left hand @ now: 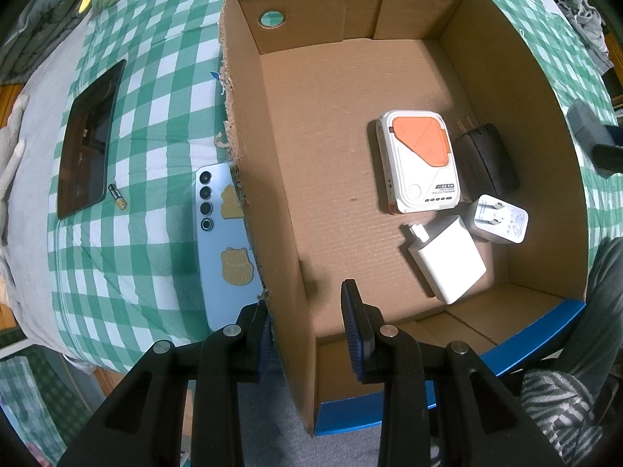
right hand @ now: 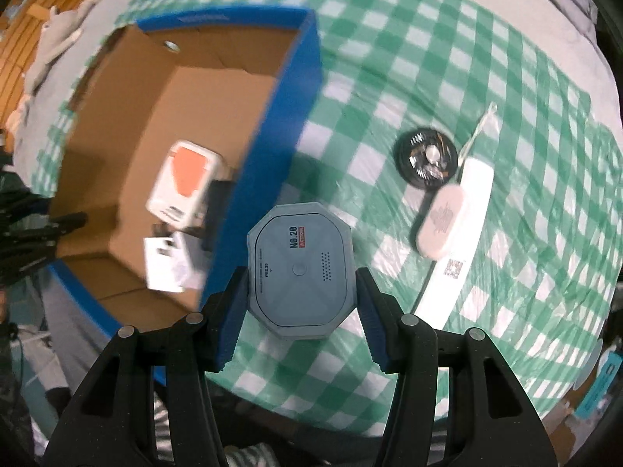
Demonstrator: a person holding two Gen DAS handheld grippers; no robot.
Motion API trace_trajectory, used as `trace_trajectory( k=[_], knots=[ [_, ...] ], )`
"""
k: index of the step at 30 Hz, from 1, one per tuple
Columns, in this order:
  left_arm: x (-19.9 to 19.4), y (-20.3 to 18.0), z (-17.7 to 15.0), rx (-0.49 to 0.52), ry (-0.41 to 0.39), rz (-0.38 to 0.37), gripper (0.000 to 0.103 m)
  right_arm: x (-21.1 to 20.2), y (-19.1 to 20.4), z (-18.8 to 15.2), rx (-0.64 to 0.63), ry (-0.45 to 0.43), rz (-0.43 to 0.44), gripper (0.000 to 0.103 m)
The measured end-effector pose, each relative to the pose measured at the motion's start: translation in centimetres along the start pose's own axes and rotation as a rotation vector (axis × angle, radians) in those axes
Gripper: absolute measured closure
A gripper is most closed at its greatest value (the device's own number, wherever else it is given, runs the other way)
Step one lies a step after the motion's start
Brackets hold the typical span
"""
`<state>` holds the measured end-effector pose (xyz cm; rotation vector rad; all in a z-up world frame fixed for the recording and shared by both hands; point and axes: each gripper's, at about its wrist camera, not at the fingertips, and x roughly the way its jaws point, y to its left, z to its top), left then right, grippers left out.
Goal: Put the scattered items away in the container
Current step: 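Lift the octagonal power bank with the right gripper over the box, then lower the octagonal power bank into the box and open the right gripper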
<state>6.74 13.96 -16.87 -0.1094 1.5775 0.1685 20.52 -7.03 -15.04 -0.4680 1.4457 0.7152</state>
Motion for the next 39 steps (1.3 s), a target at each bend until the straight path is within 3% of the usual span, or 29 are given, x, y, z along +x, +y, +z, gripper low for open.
trace_trajectory(
  k=[10,20,31,39],
  knots=[
    [0.1,0.2,0.1,0.004,-0.001,0.004,0.072,-1.2,6.7,1.1,-0.110,-0.036,0.040,0.049],
    [0.2,0.2,0.1,0.003,-0.002,0.002,0.072,3.0,11.1,2.4,-0.161,0.028,0.049,0.049],
    [0.2,0.2,0.0,0.005,-0.002,0.002,0.072,5.9,11.7,2.8,-0.163,0.063,0.047,0.049],
    [0.2,0.1,0.0,0.003,-0.002,0.002,0.072,5.4,11.5,2.5,-0.175,0.039,0.054,0.049]
  ],
)
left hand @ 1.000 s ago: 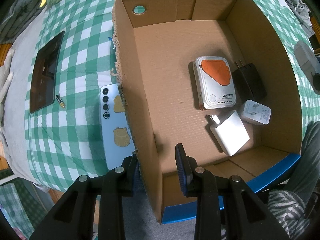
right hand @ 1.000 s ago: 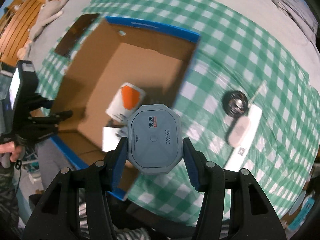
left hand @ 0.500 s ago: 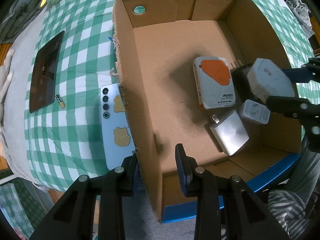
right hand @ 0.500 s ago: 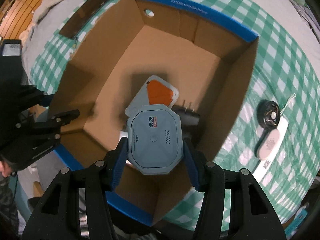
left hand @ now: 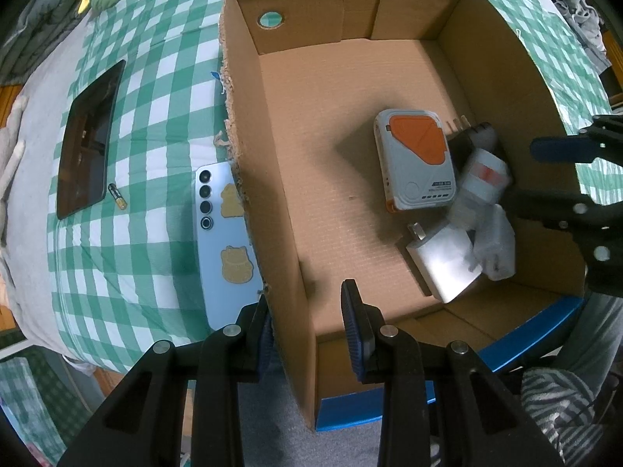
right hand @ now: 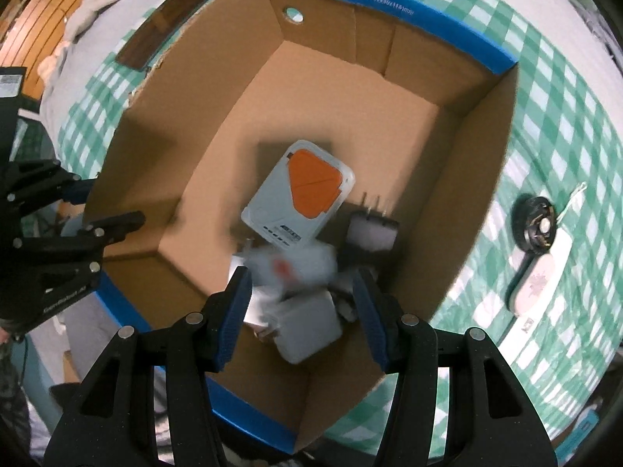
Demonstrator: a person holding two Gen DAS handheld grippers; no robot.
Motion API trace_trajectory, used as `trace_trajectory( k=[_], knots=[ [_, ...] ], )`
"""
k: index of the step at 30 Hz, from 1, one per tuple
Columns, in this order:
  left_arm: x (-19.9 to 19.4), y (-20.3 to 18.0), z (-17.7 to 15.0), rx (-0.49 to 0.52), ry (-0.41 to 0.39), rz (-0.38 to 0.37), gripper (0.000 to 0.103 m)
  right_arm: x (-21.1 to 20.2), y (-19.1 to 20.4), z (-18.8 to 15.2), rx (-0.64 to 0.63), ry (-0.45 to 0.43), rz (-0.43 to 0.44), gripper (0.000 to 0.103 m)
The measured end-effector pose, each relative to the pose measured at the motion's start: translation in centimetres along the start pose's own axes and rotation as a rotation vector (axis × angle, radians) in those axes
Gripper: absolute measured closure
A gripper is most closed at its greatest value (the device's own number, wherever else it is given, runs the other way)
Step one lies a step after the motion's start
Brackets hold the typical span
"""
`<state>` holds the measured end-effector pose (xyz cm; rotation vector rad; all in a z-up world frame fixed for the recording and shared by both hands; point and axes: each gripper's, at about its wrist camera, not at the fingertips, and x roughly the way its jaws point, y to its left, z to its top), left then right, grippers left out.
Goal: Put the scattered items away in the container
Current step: 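Lower the octagonal power bank into the box and open the right gripper, then move the right tool back toward the white oval case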
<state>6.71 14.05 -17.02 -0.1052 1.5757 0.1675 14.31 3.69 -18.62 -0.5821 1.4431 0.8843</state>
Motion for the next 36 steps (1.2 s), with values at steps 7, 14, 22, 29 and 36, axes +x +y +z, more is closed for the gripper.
trace_trajectory(
  k=[7,14,22,29,36],
  knots=[
    [-0.1,-0.2,0.0,0.002,-0.001,0.006,0.072,-2.5,-0.6,-0.7,0.007,-0.043,-0.004,0.046],
    [-0.2,-0.6,-0.1,0.000,-0.001,0.012,0.072,-4.6,-1.6,-1.5,0.024,-0.076,-0.017,0.046],
    [-0.2,-0.6,-0.1,0.002,-0.001,0.012,0.072,-6.7,-5.1,-2.7,0.081,-0.109,-0.038,0.040],
    [-0.3,-0.5,-0.1,-0.006,-0.001,0.004,0.072,-7.8,-10.8,-3.1,0.191,-0.125,-0.089,0.035],
    [-0.2,-0.2,0.2,-0.015,0.000,-0.001,0.072,-5.3,-16.1,-3.3,0.306,-0.074,-0.145,0.035]
  ],
)
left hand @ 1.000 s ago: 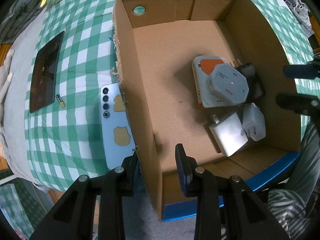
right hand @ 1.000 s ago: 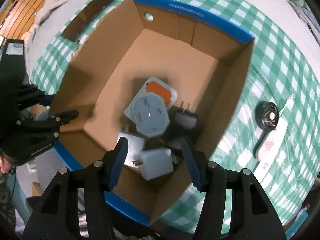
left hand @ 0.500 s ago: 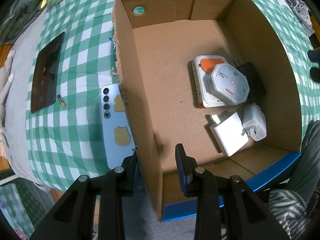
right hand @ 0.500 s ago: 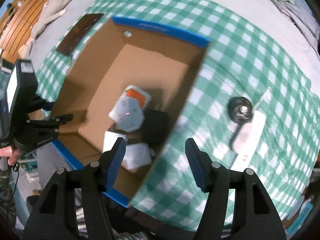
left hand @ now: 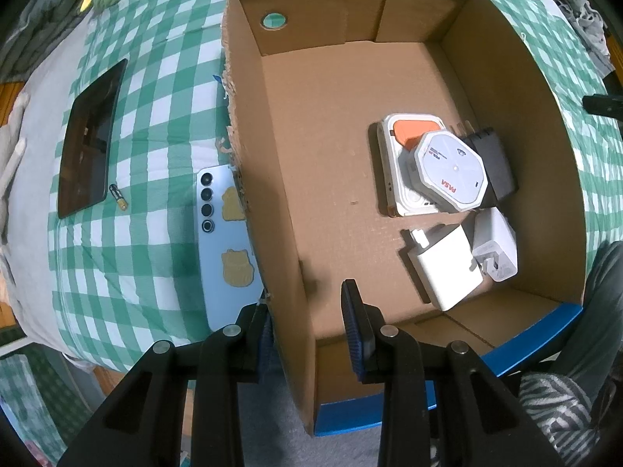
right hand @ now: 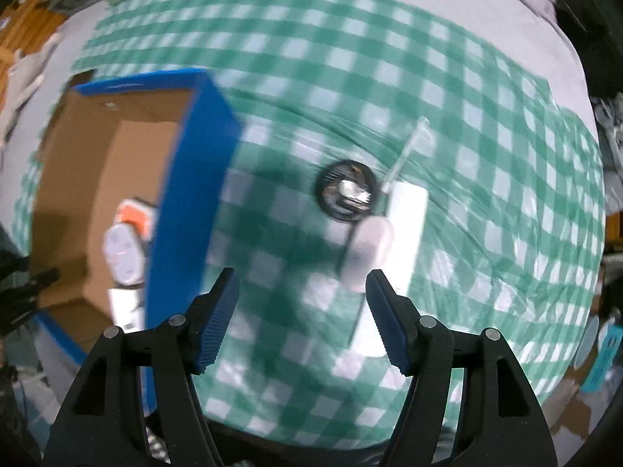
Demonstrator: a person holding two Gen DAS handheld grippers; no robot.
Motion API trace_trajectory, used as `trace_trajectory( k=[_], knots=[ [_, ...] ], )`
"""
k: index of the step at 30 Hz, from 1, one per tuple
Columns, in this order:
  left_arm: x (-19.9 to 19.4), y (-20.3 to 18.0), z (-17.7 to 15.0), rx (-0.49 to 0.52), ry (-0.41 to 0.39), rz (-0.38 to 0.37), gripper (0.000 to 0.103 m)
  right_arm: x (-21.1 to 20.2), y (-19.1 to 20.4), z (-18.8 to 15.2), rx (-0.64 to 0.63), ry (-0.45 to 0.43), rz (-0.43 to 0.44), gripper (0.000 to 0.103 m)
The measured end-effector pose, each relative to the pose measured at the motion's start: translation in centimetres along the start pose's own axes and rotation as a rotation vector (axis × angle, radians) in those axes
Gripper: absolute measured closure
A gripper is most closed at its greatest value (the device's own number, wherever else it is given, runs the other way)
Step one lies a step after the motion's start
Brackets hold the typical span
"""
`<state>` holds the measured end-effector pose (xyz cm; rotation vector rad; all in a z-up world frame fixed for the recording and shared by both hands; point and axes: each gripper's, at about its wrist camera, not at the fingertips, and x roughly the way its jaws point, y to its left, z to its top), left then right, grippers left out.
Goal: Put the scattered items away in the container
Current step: 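Move the right tool back toward the white oval case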
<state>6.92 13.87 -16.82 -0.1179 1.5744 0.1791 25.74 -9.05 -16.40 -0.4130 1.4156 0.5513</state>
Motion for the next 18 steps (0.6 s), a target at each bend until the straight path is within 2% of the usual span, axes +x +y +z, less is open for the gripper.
trace_trajectory(
  k=[9,18],
  knots=[
    [0.1,0.1,0.0,0.007,0.003,0.005,0.072,5.0,-2.9,0.6,0.068,0.064,-0.030,0.035],
    [0.1,0.1,0.0,0.006,0.001,0.006,0.072,7.5,-4.0,1.6,0.108,0.084,-0.078,0.035]
  ],
)
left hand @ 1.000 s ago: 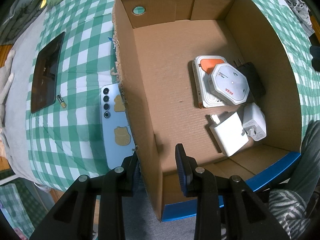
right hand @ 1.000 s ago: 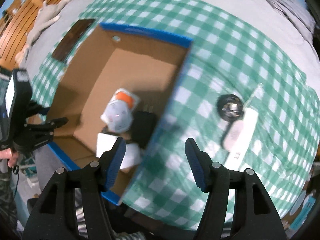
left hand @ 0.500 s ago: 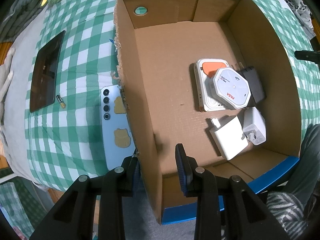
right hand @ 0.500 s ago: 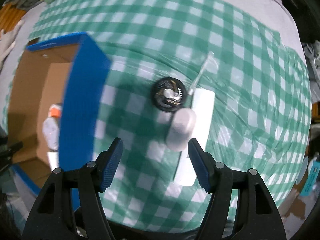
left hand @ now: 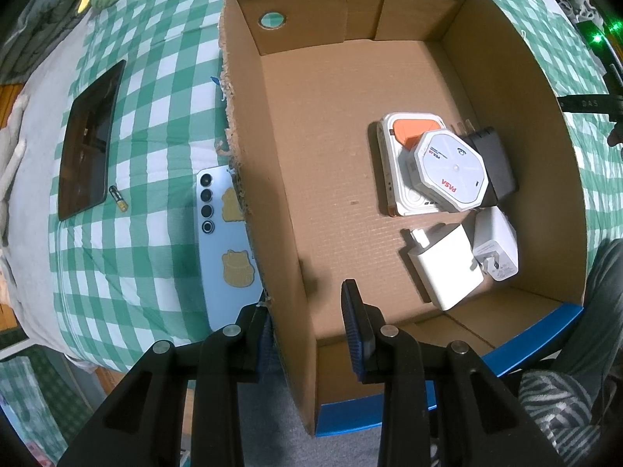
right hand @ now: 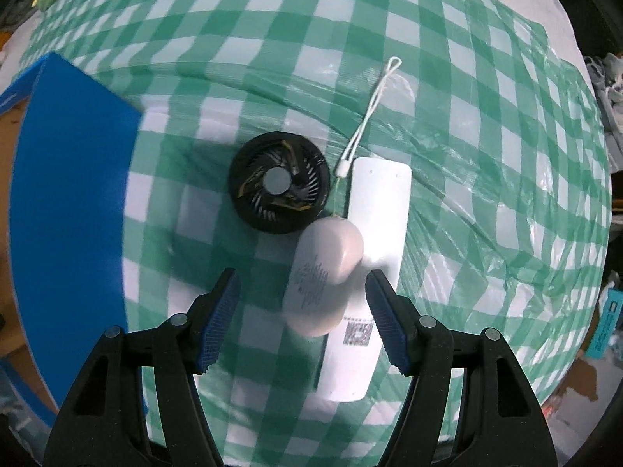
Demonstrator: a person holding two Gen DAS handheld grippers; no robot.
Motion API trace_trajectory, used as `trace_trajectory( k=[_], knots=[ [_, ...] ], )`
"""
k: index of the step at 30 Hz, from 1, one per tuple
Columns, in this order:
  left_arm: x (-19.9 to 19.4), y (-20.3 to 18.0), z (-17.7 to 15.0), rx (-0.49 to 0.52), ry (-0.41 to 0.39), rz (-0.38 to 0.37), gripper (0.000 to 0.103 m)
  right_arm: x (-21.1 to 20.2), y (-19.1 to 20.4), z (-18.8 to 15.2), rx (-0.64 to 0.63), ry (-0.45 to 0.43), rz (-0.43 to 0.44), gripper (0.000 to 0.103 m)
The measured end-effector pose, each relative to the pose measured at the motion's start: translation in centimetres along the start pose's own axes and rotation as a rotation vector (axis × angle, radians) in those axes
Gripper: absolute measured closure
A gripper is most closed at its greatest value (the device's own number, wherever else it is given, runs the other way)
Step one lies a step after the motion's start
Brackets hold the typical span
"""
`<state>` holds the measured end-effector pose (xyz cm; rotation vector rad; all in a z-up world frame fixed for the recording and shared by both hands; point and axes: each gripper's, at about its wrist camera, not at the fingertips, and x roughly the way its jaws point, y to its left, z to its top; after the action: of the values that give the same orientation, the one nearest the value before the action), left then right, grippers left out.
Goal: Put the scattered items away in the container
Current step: 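Move the right tool back toward the white oval case, then close the right gripper on the white oval case and lift it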
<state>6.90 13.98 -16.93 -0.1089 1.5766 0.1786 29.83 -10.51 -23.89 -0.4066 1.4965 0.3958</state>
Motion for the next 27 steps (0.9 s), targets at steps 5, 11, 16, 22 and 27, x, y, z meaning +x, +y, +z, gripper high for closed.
trace_trajectory(
  k=[5,11,16,22,27],
  knots=[
    [0.1,-0.1,0.0,0.000,-0.001,-0.002,0.072,1.0,0.3,0.9,0.008,0.010,-0.025,0.040],
    [0.1,-0.2,-0.1,0.002,-0.003,-0.003,0.072,2.1,1.1,1.4,0.007,0.009,-0.084,0.051],
    [0.2,-0.2,-0.1,0.003,-0.003,-0.003,0.072,2.4,2.2,1.3,-0.027,0.009,-0.141,0.065],
    [0.2,-0.2,-0.1,0.004,-0.004,-0.004,0.072,2.2,3.0,-0.1,-0.040,0.041,-0.039,0.065],
    [0.2,-0.2,-0.1,0.005,-0.004,0.000,0.072,2.2,3.9,-2.5,-0.083,0.076,0.034,0.066]
  ],
)
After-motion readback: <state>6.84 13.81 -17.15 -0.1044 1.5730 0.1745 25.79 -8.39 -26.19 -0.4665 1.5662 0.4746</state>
